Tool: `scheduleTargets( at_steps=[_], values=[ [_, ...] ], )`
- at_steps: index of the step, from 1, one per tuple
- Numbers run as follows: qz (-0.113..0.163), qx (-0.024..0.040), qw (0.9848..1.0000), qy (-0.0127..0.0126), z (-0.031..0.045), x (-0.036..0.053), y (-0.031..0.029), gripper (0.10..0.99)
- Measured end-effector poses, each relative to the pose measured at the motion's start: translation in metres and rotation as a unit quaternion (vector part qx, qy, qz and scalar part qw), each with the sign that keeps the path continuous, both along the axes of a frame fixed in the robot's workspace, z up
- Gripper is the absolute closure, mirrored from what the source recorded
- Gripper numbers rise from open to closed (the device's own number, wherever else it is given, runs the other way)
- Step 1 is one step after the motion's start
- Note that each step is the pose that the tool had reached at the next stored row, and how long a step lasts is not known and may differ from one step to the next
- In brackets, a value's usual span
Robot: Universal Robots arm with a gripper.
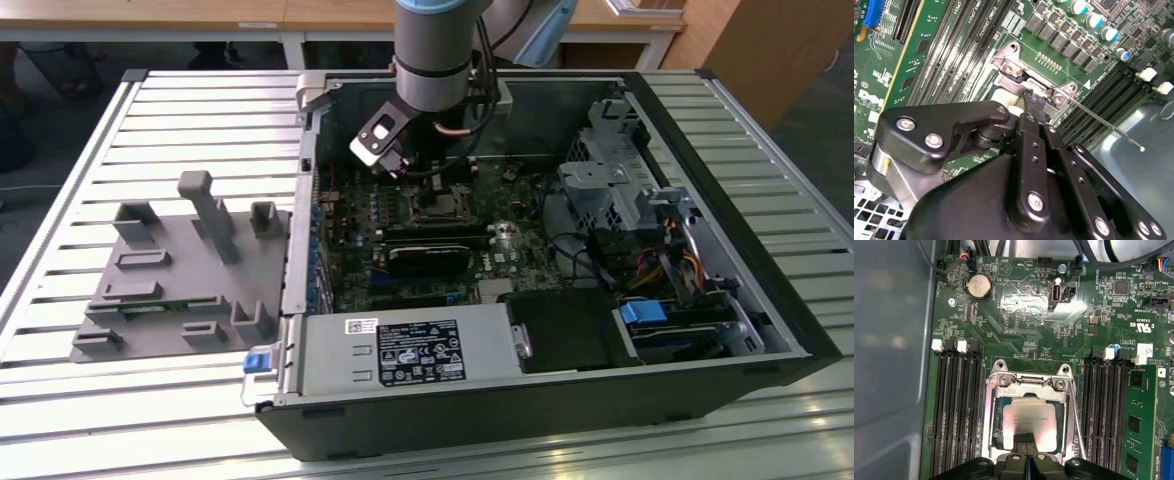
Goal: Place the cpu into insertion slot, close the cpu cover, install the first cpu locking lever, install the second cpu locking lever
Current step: 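Close the cpu cover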
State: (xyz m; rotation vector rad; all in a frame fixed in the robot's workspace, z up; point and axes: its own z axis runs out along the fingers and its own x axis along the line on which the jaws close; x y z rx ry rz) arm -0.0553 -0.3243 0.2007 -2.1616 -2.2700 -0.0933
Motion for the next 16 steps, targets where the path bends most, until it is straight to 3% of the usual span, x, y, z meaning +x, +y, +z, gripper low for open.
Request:
scheduleTargets(
  at_steps=[4, 11, 16],
  values=[
    [0.000, -0.0013, 1.0000, -0.0017, -0.0015, 0.0010, 0.0005, 0.980],
    [0.000, -0.0002, 1.0000, -0.0094, -0.0018, 0.0068, 0.0047, 0.980],
    [0.000, -0.0022, 0.9999, -0.0098, 0.0027, 0.0068, 0.0049, 0.980]
  ],
)
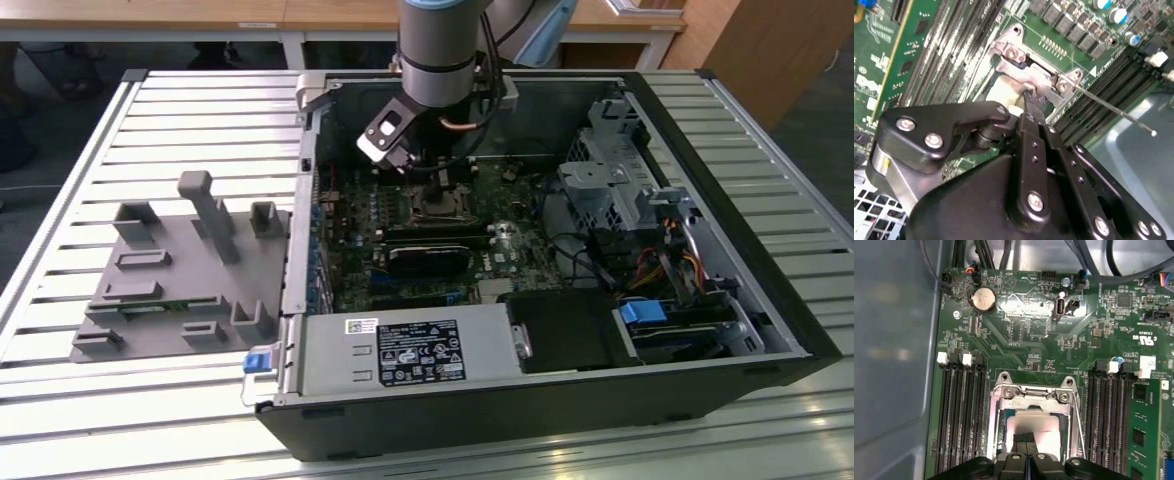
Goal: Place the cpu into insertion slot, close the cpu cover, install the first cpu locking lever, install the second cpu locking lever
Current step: 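Close the cpu cover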
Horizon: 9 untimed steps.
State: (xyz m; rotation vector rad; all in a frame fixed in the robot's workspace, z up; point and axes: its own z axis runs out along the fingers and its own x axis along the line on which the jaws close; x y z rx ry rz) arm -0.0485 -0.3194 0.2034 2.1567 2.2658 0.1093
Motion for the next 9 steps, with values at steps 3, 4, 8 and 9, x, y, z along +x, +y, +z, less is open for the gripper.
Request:
scheduleTargets(
  at_steps=[3, 4, 8, 9],
  values=[
    [0.000, -0.0015, 1.0000, 0.0000, 0.0005, -0.0006, -0.0026, 0.980],
    [0.000, -0.0015, 1.0000, 0.0000, 0.0005, -0.0010, -0.0047, 0.980],
    [0.000, -0.0015, 1.0000, 0.0001, 0.0004, -0.0018, -0.0102, 0.980],
    [0.000, -0.0015, 1.0000, 0.0001, 0.0002, -0.0018, -0.0107, 0.980]
  ],
)
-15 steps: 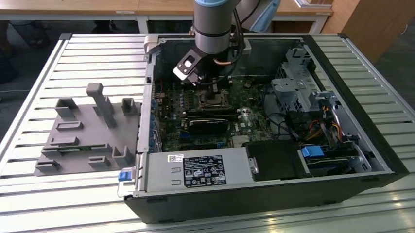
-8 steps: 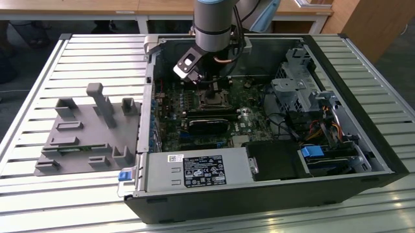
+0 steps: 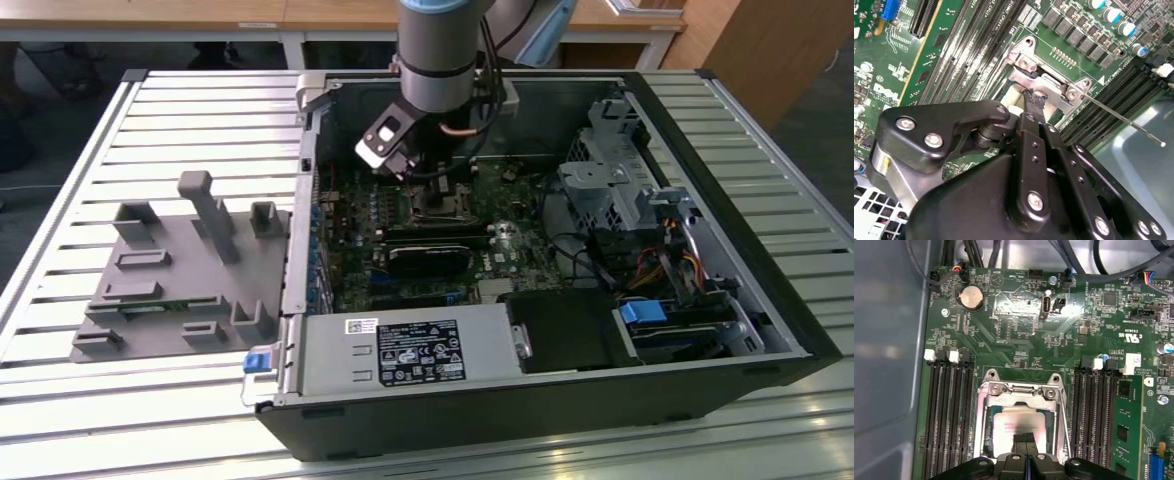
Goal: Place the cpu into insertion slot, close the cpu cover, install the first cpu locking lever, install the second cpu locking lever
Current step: 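Close the cpu cover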
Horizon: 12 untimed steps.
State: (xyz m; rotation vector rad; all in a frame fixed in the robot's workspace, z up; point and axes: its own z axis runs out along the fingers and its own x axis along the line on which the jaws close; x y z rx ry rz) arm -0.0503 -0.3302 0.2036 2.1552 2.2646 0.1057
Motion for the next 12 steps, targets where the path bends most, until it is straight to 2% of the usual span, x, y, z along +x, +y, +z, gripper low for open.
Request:
scheduleTargets(
  at_steps=[8, 12],
  values=[
    [0.000, 0.0001, 1.0000, 0.0003, -0.0052, -0.0001, 0.0011, 0.980],
    [0.000, 0.0069, 1.0000, 0.0005, -0.0065, -0.0004, 0.0063, 0.980]
  ],
)
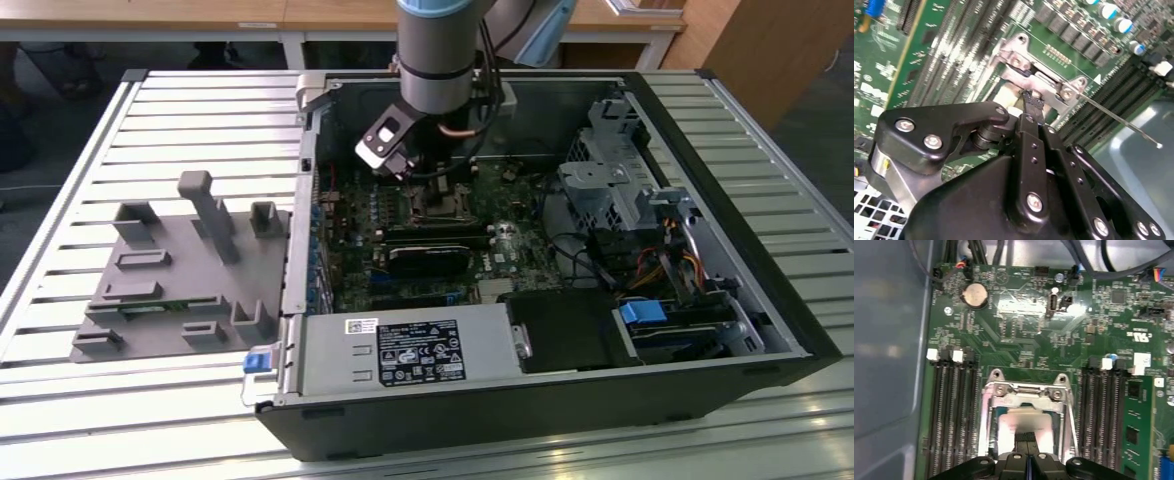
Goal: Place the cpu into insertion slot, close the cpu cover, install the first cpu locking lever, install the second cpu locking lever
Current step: 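Close the cpu cover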
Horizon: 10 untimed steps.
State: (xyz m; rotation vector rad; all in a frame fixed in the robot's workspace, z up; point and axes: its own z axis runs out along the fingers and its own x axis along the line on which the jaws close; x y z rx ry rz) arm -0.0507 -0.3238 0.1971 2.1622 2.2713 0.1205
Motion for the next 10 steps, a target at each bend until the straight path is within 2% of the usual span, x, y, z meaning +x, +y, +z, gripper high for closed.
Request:
scheduleTargets(
  at_steps=[3, 5, 10],
  values=[
    [0.000, 0.0026, 1.0000, 0.0002, 0.0005, 0.0000, 0.0014, 0.980],
    [0.000, 0.0044, 1.0000, -0.0008, 0.0021, 0.0005, 0.0023, 0.980],
    [0.000, 0.0038, 1.0000, -0.0008, 0.0134, 0.0003, 0.0022, 0.980]
  ],
)
